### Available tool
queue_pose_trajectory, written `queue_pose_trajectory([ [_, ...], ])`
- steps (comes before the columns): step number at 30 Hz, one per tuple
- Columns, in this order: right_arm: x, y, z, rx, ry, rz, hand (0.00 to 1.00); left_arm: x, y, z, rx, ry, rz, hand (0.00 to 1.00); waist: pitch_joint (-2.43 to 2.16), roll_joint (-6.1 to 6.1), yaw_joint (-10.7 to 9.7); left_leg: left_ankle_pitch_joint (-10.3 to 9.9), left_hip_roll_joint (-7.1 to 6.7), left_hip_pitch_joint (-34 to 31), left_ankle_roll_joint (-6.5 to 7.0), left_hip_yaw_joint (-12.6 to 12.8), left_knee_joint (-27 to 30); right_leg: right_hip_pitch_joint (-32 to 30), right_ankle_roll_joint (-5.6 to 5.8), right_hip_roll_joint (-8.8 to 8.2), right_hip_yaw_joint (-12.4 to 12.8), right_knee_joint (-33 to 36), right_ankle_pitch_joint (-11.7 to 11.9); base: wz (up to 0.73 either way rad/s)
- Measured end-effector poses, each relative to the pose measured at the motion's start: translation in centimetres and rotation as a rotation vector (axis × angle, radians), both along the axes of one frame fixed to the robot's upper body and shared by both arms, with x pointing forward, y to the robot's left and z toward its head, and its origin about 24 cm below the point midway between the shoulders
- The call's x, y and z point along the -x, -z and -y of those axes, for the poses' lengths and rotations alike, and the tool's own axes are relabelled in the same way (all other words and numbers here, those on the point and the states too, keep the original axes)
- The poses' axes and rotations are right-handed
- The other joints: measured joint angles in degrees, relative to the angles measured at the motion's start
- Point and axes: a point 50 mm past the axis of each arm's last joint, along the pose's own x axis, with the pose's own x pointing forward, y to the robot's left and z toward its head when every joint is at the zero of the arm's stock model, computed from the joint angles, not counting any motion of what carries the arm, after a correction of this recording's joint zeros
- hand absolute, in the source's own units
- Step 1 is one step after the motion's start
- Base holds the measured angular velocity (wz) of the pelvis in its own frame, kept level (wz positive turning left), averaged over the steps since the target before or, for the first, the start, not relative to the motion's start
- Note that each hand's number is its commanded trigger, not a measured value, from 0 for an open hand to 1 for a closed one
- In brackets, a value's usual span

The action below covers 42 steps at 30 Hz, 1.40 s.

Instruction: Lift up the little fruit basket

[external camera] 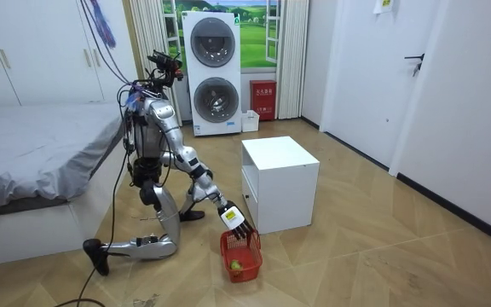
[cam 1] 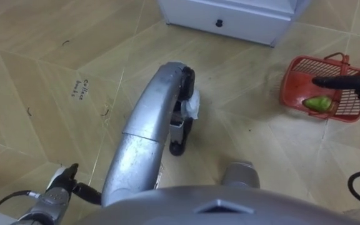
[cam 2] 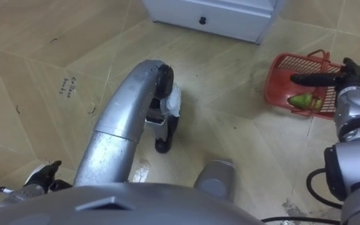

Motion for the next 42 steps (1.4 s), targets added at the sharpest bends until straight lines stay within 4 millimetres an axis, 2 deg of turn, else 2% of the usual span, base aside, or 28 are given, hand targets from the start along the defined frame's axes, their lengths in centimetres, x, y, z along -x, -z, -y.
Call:
queue_pose_trajectory([
  [8,-0.1,0.2,-0.3,-0.001,-0.035,-0.016,0.00,0.0,0.1,0.2,0.015,0.023,-0.015,0.00,0.03,0.91,0.49,0.44,0.03,-0.38,-0.16,0.04,-0.36,-0.58,0.12,-0.08,-0.03,0.29,-0.08,0.02],
  [17,-0.1,0.5,-0.7,-0.010,-0.040,-0.020,0.00,0.1,0.2,0.5,0.035,0.045,-0.032,0.00,0.07,1.11,0.53,0.65,0.24,-0.38,-0.10,-0.05,-0.28,-0.63,0.17,0.17,0.06,0.62,-0.10,0.00],
  [19,-0.1,0.5,-0.7,-0.010,-0.041,-0.019,0.82,0.1,0.2,0.5,0.037,0.046,-0.033,0.00,0.11,1.22,0.59,0.83,0.31,-0.38,-0.11,-0.05,-0.30,-0.73,0.17,0.23,0.17,0.82,-0.11,-0.02],
  [20,-0.1,0.5,-0.8,-0.013,-0.042,-0.018,1.00,0.1,0.2,0.5,0.037,0.046,-0.035,0.00,0.13,1.21,0.69,0.90,0.74,-0.38,-0.05,-0.03,-0.32,-0.89,0.19,0.32,0.38,0.98,-0.11,-0.05],
  [27,-0.2,0.8,-1.3,-0.033,-0.056,-0.022,1.00,0.2,0.2,0.5,0.039,0.043,-0.045,0.00,0.18,1.11,0.60,0.98,0.86,-0.74,-0.04,0.00,-0.32,-1.50,0.18,0.47,0.61,1.14,-0.13,-0.01],
  [30,-0.1,1.5,-2.0,-0.056,-0.094,-0.055,1.00,0.2,0.3,0.7,0.042,0.041,-0.046,0.00,0.17,1.13,0.52,0.98,0.86,-0.74,-0.05,0.01,-0.33,-1.49,0.15,0.45,0.60,1.12,-0.17,0.00],
  [36,0.4,2.5,-2.9,-0.104,-0.100,-0.093,1.00,0.2,0.8,2.2,0.077,0.035,-0.056,0.00,0.21,1.06,0.60,1.11,0.86,-0.73,0.14,0.22,-0.31,-1.59,0.17,0.19,0.94,1.35,-0.19,0.00],
  [42,0.5,2.6,-3.0,-0.108,-0.105,-0.108,1.00,-1.4,0.8,2.7,0.095,0.041,-0.045,0.00,0.47,0.42,0.53,1.51,1.09,-0.73,0.09,0.04,-0.19,-1.67,0.18,0.62,1.11,1.89,-0.20,0.00],
])
